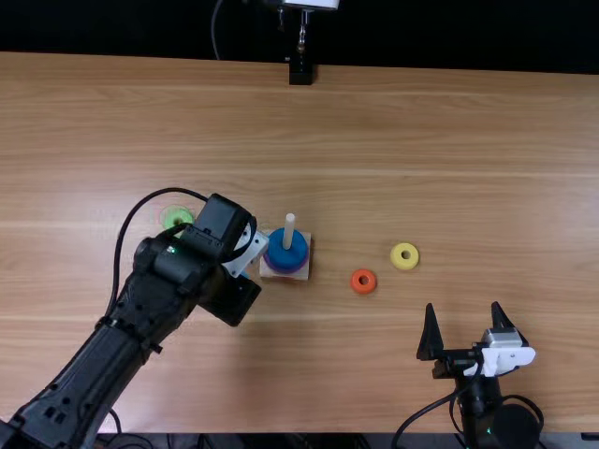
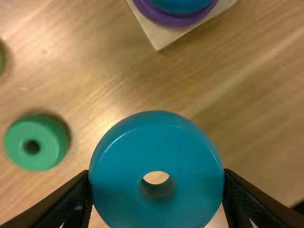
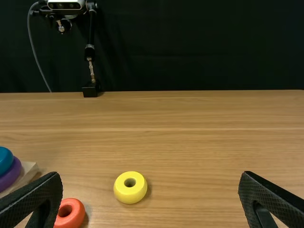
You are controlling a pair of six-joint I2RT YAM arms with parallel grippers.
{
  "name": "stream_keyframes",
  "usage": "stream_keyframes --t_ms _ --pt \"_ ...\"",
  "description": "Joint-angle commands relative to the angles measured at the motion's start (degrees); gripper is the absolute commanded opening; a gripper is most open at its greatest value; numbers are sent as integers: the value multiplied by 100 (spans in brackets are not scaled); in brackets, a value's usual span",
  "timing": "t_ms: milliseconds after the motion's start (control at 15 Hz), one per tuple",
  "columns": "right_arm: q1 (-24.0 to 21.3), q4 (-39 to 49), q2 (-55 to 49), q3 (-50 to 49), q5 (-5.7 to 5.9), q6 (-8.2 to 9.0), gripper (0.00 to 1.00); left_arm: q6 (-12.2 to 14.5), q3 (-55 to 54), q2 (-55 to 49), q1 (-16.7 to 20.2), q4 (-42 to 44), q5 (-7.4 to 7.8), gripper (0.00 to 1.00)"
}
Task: Build the Hanoi tower: stack the rings onto the peg from bottom to top in this color order: purple, dark blue, light blue, dark green, light green, yellow, orange.
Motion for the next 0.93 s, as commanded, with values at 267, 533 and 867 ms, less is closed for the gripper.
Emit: stream_keyframes --t_ms 267,533,867 --pt "-55 20 -73 -55 -10 -28 100 -206 1916 404 48 -809 -8 0" --pt "-55 20 -73 -55 -10 -28 100 -280 2900 967 39 -1199 66 0" --pt "-55 20 -73 -55 -10 -28 100 -290 3700 1529 -22 -1421 98 0"
